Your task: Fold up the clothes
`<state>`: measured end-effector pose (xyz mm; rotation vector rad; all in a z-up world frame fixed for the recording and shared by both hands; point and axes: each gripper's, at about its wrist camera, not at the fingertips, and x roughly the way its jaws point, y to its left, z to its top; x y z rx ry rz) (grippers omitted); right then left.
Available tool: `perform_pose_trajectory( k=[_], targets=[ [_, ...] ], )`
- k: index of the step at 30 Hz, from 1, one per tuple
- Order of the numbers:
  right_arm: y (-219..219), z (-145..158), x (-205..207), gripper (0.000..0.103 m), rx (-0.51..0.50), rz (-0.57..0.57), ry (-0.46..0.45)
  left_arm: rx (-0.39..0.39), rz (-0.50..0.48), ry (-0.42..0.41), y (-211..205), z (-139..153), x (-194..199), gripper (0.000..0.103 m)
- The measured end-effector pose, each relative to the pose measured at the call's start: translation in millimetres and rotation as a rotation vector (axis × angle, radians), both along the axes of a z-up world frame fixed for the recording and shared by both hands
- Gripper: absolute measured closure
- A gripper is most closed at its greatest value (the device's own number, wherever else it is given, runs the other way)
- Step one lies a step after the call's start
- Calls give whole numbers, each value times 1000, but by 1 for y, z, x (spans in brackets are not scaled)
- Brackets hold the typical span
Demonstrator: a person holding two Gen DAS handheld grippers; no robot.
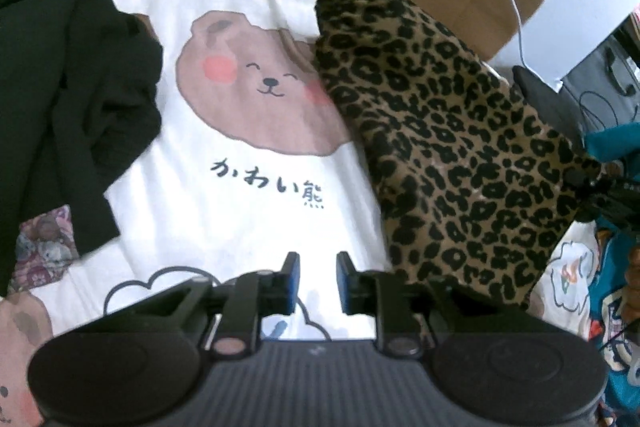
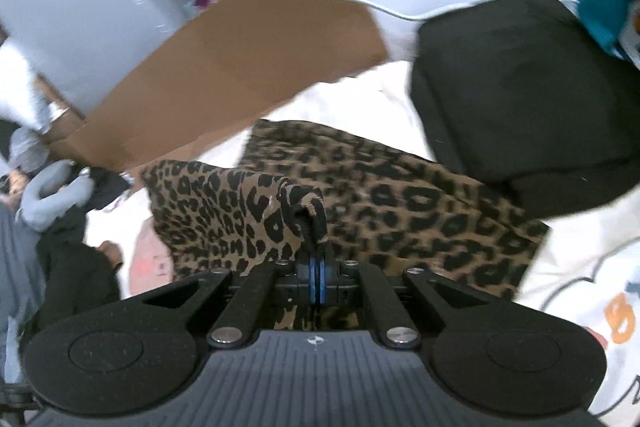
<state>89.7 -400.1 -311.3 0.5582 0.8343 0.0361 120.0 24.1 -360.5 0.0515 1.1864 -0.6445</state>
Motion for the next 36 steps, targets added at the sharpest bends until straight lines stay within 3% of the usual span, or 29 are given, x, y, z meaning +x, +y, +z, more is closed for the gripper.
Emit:
perform_pose_trajectory(
  k=[12, 19, 22, 24, 27, 36],
  targets=[
    [-40, -39, -19, 103, -14, -130, 85, 39, -57, -33, -29, -7, 2, 80],
    [-57, -46, -29, 102, 7, -181, 72, 69, -175, -119, -69, 12, 21, 78],
    [-57, -51, -31, 102, 25, -182, 76, 83, -243, -185, -97, 23, 34, 68],
    [-56, -53, -32, 101, 39, -184, 83, 107, -284, -218, -119, 29, 39, 53],
    [-58, -57, -32, 99, 87, -191, 101, 136, -355, -257, -152, 38, 46, 52],
    [-63, -57, -34, 94, 95, -203, 89, 189, -457, -403, -217, 51, 69, 45]
  ],
)
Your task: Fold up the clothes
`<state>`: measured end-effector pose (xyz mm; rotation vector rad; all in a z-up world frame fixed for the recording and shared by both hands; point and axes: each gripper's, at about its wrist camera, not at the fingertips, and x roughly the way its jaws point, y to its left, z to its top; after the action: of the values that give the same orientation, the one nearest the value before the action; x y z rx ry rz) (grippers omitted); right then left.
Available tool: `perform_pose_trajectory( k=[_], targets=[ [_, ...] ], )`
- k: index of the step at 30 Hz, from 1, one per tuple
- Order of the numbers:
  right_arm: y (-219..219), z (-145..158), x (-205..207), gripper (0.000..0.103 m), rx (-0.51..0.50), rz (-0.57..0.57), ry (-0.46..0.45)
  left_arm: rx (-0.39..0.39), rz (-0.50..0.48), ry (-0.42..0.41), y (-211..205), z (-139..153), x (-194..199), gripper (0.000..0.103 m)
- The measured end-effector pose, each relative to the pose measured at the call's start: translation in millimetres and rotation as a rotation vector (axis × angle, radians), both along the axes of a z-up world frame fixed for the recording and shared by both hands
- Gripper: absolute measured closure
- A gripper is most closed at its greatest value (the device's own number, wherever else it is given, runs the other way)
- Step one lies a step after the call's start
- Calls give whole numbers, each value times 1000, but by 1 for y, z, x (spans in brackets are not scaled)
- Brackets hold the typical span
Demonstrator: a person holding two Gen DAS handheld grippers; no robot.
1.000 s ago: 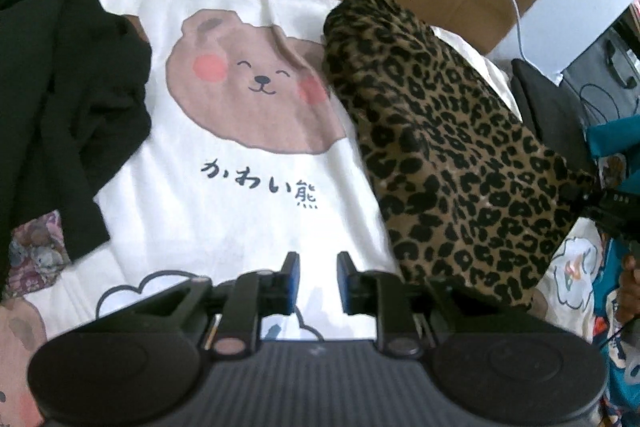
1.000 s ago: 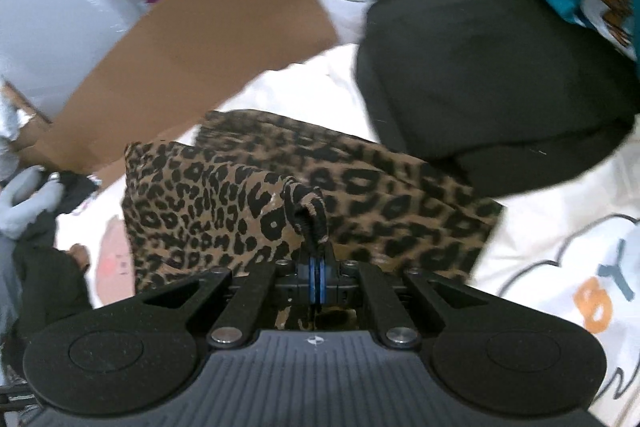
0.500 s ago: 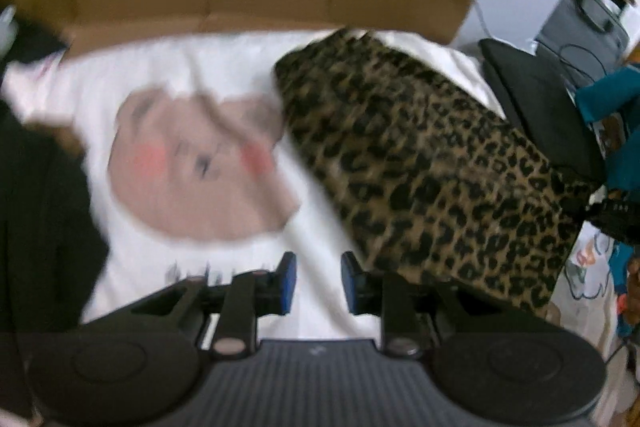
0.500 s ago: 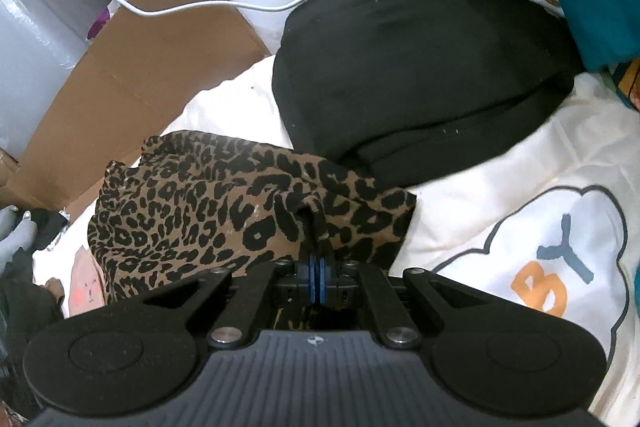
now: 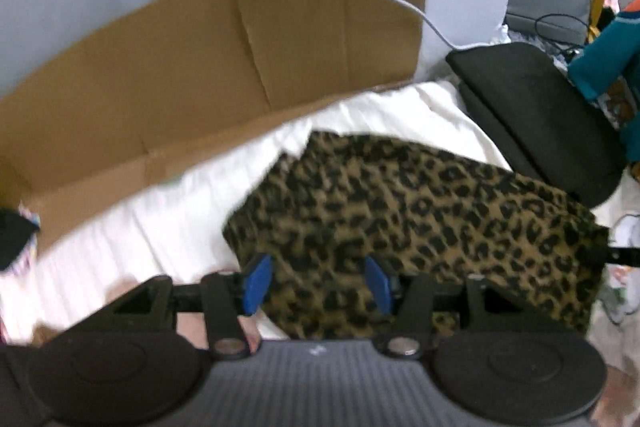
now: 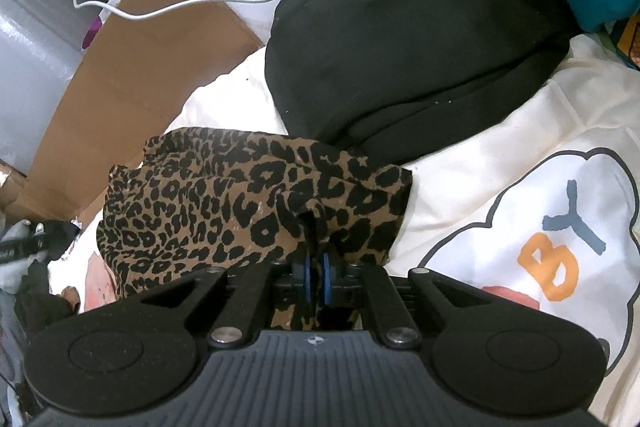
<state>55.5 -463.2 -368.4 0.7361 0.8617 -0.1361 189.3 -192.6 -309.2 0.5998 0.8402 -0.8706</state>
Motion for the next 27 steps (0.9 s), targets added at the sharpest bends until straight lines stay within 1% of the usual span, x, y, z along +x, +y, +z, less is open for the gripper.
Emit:
perform_pose_trajectory(
  k=[1, 3, 5, 6, 7, 8, 10, 12, 13, 16, 18, 20, 26, 27],
  targets=[
    [-1, 0, 0, 90, 0, -4, -1, 2, -10, -16, -6, 0, 5, 45],
    [-2, 0, 0, 76, 0, -13, -9, 10, -17, -47, -18, -1, 14, 44],
    [-3, 0, 0, 74, -1, -17, -14, 16, -28, -63, -30, -5, 25, 41],
    [-4, 0, 1, 74, -2, -16, -15, 22, -37, -71, -37, -9, 30, 37],
    [-4, -1, 1, 74, -4, -14, -15, 48, -40, -90, -44, -15, 35, 36],
    [-4, -3, 2, 74, -6, -12, -13, 93, -32, -123, -51, -21, 37, 36],
    [-3, -6, 4, 74, -10, -7, -7, 147, -17, -133, -66, -35, 45, 36],
    [-3, -8, 5, 74, -18, 0, -4, 128, -39, -110, -74, -46, 52, 36],
    [-3, -9, 6, 74, -20, 3, -3, 134, -51, -120, -79, -52, 54, 36],
    [-2, -9, 7, 74, -22, 17, -4, 143, -73, -107, -86, -64, 59, 36],
    [-1, -10, 8, 74, -22, 25, -8, 142, -75, -83, -88, -68, 60, 36],
    [0, -12, 9, 74, -17, 23, -5, 158, -85, -85, -91, -73, 60, 36],
    [1, -12, 11, 74, -18, 28, -8, 174, -78, -50, -94, -87, 71, 34],
    [0, -12, 11, 78, -19, 27, -7, 167, -69, -34, -93, -88, 73, 36]
  ],
)
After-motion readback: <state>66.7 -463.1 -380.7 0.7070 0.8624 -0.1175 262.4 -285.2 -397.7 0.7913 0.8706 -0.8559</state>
